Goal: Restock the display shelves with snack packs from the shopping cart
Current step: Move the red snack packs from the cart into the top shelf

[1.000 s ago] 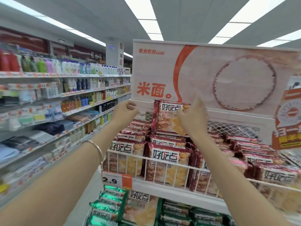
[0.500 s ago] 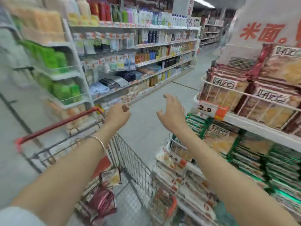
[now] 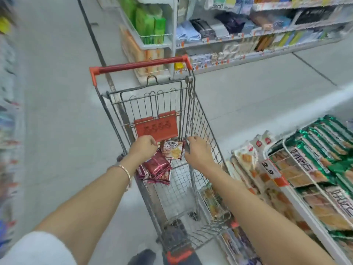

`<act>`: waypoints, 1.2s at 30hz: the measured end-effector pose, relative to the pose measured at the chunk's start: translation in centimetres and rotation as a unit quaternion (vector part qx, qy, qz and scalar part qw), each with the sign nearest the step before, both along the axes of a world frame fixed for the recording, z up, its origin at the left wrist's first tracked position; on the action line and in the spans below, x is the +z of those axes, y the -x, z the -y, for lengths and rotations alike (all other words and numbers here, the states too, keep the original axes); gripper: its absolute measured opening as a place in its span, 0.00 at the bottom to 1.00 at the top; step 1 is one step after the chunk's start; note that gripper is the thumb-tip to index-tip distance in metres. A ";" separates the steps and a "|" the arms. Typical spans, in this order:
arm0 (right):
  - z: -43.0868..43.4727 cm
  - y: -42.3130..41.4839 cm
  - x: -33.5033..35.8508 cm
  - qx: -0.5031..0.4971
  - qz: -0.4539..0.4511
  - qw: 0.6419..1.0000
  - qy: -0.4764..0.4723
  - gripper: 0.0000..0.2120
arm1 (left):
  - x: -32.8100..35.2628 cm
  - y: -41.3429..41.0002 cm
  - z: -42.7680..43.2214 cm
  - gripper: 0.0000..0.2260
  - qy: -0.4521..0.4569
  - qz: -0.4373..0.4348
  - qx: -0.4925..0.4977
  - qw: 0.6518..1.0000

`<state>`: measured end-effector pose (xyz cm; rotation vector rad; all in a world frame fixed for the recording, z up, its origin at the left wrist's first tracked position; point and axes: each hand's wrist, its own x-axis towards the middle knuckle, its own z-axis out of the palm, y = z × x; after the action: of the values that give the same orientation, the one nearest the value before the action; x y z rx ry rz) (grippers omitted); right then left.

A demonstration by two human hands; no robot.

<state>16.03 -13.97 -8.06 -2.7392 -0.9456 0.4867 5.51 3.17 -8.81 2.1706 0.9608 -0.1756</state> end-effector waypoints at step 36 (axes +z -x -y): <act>-6.7 -8.6 -25.9 -0.128 -0.483 0.841 -0.206 0.16 | -24.8 -2.8 0.0 0.21 0.288 -0.002 0.565 0.773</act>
<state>24.66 -7.27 -33.99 -1.7799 -0.3347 1.2539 8.31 3.19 -33.62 0.7885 1.7589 0.1107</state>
